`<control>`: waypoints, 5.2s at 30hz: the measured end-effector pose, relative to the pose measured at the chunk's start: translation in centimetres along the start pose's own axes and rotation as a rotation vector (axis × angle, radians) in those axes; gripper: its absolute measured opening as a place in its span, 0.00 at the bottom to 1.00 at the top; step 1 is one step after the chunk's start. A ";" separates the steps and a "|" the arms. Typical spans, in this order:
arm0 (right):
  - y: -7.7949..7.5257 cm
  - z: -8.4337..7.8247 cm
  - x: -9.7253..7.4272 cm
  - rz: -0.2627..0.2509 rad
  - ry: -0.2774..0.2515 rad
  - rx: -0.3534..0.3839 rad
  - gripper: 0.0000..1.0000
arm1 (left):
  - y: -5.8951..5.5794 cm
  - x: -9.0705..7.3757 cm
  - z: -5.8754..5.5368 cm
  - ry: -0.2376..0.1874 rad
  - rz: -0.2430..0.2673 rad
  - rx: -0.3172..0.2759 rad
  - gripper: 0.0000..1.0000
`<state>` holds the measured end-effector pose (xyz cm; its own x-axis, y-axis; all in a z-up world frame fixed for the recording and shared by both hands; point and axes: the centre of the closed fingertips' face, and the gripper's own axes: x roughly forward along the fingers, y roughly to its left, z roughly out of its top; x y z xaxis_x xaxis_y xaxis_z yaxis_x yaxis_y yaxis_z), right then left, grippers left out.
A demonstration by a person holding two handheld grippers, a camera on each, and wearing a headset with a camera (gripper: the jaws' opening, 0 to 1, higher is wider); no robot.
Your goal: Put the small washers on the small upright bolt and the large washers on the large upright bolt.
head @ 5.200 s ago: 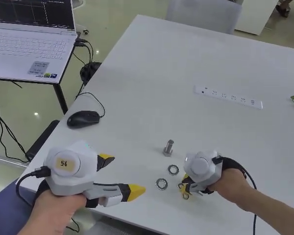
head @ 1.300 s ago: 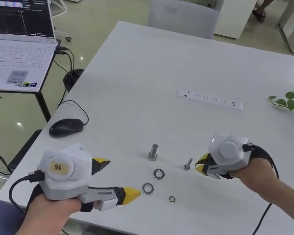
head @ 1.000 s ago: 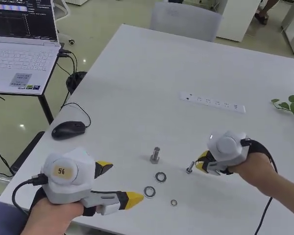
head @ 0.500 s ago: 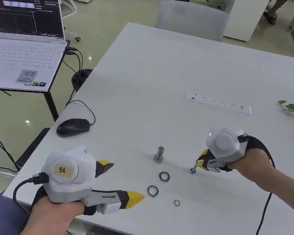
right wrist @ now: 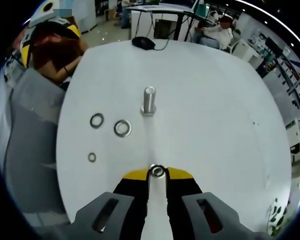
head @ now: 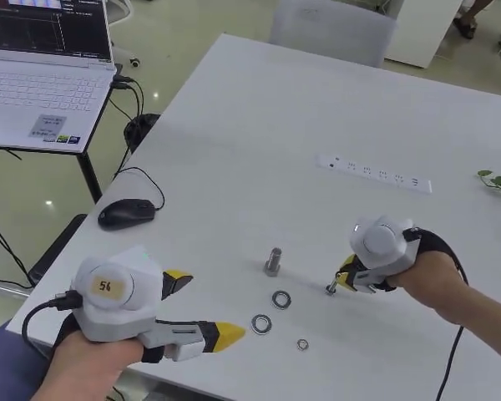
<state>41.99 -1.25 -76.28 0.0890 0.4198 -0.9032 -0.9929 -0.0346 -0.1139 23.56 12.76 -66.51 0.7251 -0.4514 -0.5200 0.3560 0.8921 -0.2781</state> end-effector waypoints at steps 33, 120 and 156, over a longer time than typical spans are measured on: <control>0.2 -0.9 2.4 0.033 0.051 0.012 0.14 | 0.4 0.0 -0.4 0.007 0.006 -0.011 0.72; 12.5 -1.4 3.5 0.171 -0.054 0.055 0.26 | -0.8 0.7 0.0 0.028 -0.022 0.050 0.72; 13.1 -0.8 4.8 0.217 -0.024 -0.239 0.18 | -0.8 0.8 -0.2 0.025 -0.016 0.033 0.72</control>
<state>29.52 -0.42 -82.45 -0.1278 0.4009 -0.9072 -0.9414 -0.3368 -0.0162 23.72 11.66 -66.89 0.7041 -0.4659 -0.5359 0.3873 0.8845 -0.2600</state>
